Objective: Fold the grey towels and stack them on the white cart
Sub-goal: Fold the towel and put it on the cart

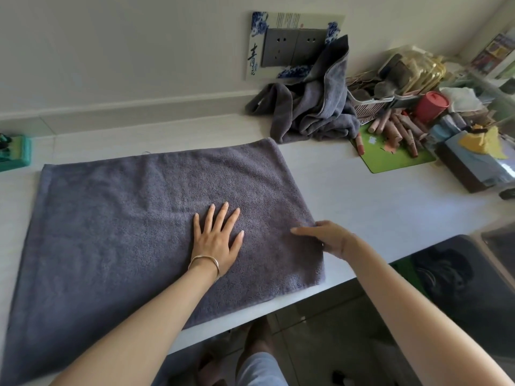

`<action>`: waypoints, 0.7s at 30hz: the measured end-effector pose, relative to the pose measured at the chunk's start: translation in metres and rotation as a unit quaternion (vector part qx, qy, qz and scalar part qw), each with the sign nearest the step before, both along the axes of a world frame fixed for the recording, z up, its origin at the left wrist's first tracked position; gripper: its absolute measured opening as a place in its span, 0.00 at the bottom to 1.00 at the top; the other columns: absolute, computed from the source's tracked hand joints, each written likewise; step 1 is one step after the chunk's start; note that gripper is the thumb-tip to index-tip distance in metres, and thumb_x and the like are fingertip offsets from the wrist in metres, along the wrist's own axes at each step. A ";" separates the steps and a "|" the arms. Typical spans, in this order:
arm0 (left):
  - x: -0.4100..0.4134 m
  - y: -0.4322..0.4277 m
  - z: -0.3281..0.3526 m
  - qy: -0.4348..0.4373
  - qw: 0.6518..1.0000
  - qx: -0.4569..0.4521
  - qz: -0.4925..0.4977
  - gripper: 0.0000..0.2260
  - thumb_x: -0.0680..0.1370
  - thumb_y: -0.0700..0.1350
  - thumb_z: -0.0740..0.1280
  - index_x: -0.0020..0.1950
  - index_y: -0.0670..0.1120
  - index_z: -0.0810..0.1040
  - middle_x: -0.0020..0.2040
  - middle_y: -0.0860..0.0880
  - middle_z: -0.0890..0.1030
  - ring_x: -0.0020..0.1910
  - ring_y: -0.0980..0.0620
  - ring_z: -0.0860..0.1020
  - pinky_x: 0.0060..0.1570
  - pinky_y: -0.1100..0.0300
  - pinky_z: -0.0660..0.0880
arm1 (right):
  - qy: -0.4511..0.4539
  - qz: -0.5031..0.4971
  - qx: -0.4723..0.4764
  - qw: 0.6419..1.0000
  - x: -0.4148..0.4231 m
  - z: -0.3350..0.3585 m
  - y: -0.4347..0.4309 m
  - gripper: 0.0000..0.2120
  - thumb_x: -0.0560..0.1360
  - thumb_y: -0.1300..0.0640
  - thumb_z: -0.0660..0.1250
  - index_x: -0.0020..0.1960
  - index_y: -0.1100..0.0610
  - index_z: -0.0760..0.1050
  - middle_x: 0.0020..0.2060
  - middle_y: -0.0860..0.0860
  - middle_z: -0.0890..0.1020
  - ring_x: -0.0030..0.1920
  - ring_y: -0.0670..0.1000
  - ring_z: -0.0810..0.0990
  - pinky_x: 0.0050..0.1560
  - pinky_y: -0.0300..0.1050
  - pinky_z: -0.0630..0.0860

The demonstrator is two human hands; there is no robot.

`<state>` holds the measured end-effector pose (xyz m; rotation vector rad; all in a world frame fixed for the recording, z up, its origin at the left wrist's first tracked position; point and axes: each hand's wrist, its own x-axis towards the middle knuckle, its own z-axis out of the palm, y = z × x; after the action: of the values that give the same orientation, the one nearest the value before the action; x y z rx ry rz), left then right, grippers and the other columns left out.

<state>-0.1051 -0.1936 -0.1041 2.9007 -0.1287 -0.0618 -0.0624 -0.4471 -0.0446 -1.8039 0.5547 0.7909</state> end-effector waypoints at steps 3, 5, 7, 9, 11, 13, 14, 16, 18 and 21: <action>-0.001 0.000 0.000 -0.008 1.000 0.003 0.002 0.30 0.75 0.62 0.39 0.76 0.56 0.55 0.77 0.51 0.55 0.76 0.45 0.51 0.71 0.39 0.42 | 0.101 0.055 0.109 0.987 -0.004 0.007 -0.016 0.38 0.56 0.54 0.81 0.62 0.64 0.73 0.57 0.57 0.81 0.58 0.56 0.80 0.62 0.52 0.74; -0.001 0.000 0.000 -0.009 1.000 0.002 0.000 0.30 0.75 0.61 0.40 0.76 0.56 0.57 0.77 0.51 0.56 0.76 0.45 0.52 0.71 0.39 0.44 | 0.107 0.061 0.135 0.983 -0.007 0.007 -0.021 0.41 0.53 0.54 0.84 0.62 0.63 0.74 0.58 0.57 0.81 0.58 0.57 0.79 0.62 0.53 0.74; -0.001 0.000 0.000 -0.011 1.000 0.002 -0.001 0.29 0.76 0.61 0.41 0.75 0.55 0.58 0.76 0.50 0.58 0.76 0.44 0.54 0.71 0.38 0.45 | 0.105 0.056 0.152 0.981 -0.010 0.007 -0.021 0.34 0.59 0.57 0.81 0.62 0.63 0.74 0.58 0.58 0.80 0.58 0.58 0.80 0.60 0.53 0.76; -0.001 0.001 -0.001 -0.012 1.000 0.005 0.000 0.29 0.76 0.61 0.42 0.75 0.55 0.60 0.76 0.50 0.60 0.75 0.44 0.55 0.71 0.38 0.47 | 0.097 0.055 0.137 0.984 -0.012 0.009 -0.023 0.25 0.67 0.60 0.76 0.61 0.64 0.73 0.56 0.59 0.81 0.54 0.57 0.81 0.53 0.50 0.79; -0.002 0.001 0.000 -0.014 1.000 0.007 0.000 0.29 0.76 0.61 0.42 0.75 0.55 0.60 0.76 0.50 0.60 0.75 0.43 0.56 0.71 0.37 0.47 | 0.078 0.071 0.088 0.990 -0.013 0.010 -0.027 0.22 0.68 0.59 0.75 0.60 0.63 0.74 0.53 0.57 0.81 0.51 0.55 0.82 0.50 0.48 0.80; -0.001 0.000 0.001 -0.007 1.000 0.010 -0.002 0.30 0.75 0.61 0.40 0.76 0.55 0.57 0.77 0.50 0.57 0.76 0.44 0.53 0.71 0.38 0.44 | 0.026 0.101 -0.050 0.993 -0.015 0.010 -0.035 0.19 0.66 0.57 0.77 0.53 0.60 0.75 0.48 0.54 0.80 0.47 0.52 0.80 0.46 0.46 0.78; -0.001 0.000 0.001 -0.004 1.000 0.013 -0.003 0.30 0.75 0.62 0.39 0.76 0.56 0.56 0.77 0.51 0.56 0.76 0.45 0.52 0.71 0.39 0.43 | -0.013 0.110 -0.141 0.984 -0.016 0.009 -0.038 0.18 0.66 0.56 0.77 0.50 0.59 0.73 0.46 0.53 0.77 0.45 0.52 0.77 0.43 0.45 0.75; -0.001 -0.001 0.000 -0.005 1.000 0.013 -0.001 0.31 0.75 0.62 0.39 0.76 0.56 0.55 0.77 0.51 0.55 0.76 0.45 0.51 0.71 0.39 0.42 | -0.120 0.112 -0.254 0.953 -0.022 0.006 -0.030 0.21 0.68 0.53 0.76 0.54 0.56 0.69 0.49 0.53 0.72 0.47 0.52 0.73 0.48 0.45 0.71; -0.001 0.000 -0.001 -0.003 1.000 0.014 -0.003 0.30 0.75 0.62 0.40 0.76 0.55 0.55 0.77 0.50 0.55 0.76 0.44 0.51 0.71 0.38 0.43 | -0.258 0.139 -0.291 0.911 -0.030 0.000 0.000 0.23 0.71 0.48 0.71 0.62 0.55 0.69 0.58 0.54 0.71 0.55 0.54 0.73 0.59 0.47 0.71; 0.000 0.000 -0.003 0.004 1.000 0.027 -0.004 0.29 0.76 0.61 0.40 0.76 0.55 0.54 0.77 0.50 0.55 0.76 0.44 0.52 0.70 0.38 0.44 | -0.372 0.245 -0.325 0.834 -0.031 -0.019 0.057 0.24 0.79 0.44 0.58 0.72 0.50 0.64 0.74 0.51 0.61 0.74 0.54 0.59 0.74 0.52 0.54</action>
<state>-0.1048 -0.1934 -0.1073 2.9527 -0.1404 -0.0783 -0.0933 -0.3901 -0.0636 -2.7362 -0.2194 0.1330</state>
